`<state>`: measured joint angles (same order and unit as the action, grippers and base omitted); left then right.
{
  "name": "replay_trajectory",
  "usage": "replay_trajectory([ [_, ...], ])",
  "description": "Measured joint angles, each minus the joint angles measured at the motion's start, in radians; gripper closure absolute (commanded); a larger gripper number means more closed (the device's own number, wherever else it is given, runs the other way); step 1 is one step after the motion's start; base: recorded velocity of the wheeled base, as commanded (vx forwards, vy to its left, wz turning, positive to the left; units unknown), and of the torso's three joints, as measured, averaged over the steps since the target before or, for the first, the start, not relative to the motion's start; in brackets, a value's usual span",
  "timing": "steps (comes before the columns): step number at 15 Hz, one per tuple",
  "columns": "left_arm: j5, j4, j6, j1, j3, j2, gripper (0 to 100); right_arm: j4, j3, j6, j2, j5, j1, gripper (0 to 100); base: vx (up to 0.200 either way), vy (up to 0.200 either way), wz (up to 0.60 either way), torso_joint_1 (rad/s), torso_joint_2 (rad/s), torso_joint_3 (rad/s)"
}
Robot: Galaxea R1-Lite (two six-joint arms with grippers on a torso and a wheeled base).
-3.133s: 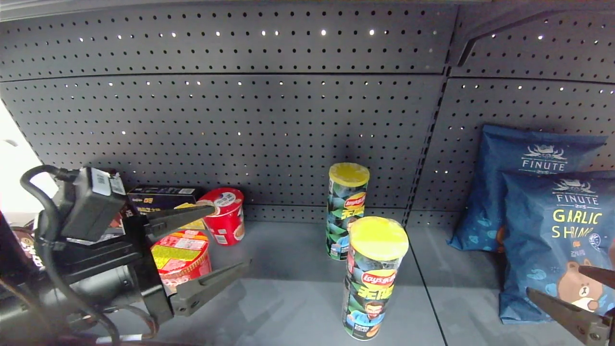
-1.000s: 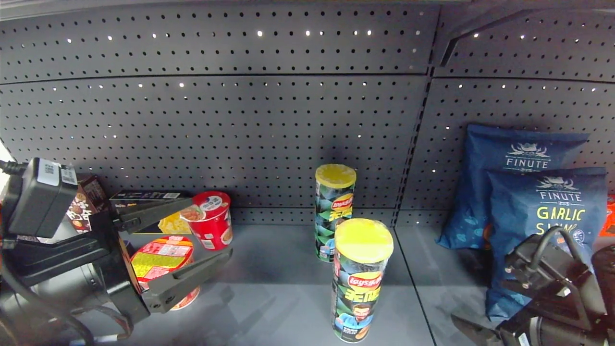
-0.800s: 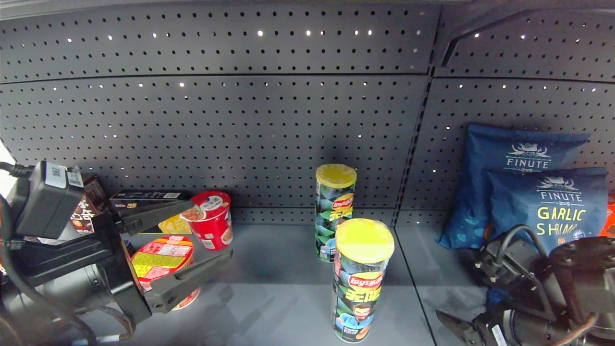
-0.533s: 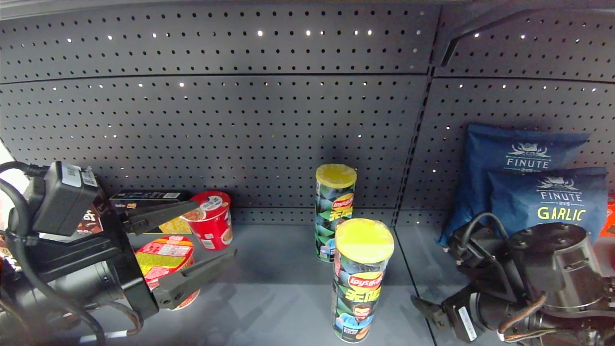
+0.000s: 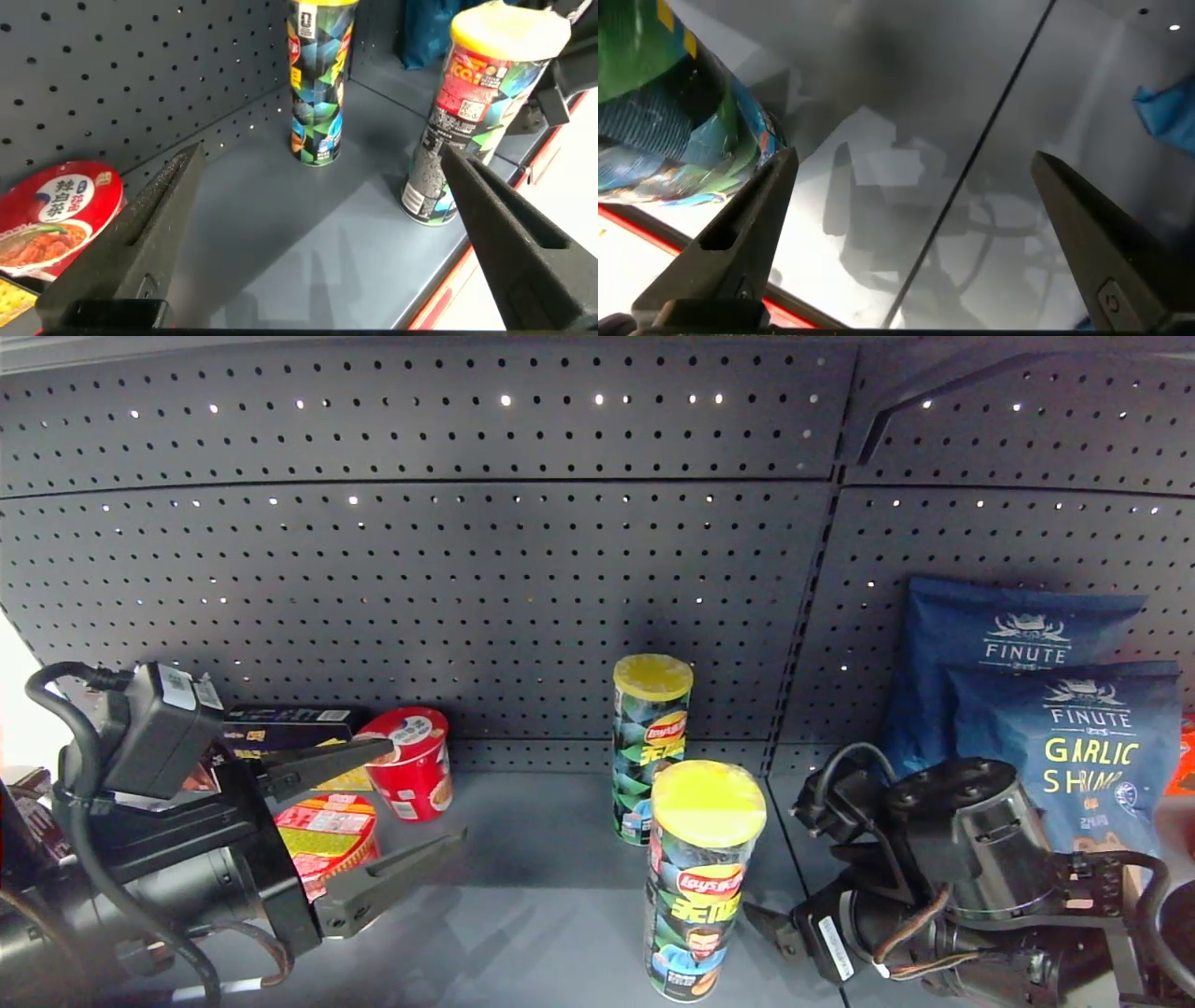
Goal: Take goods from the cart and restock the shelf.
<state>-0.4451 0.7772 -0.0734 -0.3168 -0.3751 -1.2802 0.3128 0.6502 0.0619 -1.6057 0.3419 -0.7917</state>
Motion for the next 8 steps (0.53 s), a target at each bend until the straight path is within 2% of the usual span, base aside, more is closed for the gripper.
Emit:
replay_trajectory([
  [8,0.0,0.0,-0.001,0.001,0.015,-0.006,0,0.0,0.031,0.0,-0.046,-0.001,-0.032,0,0.0,0.0,0.0,0.0,0.0,0.0],
])
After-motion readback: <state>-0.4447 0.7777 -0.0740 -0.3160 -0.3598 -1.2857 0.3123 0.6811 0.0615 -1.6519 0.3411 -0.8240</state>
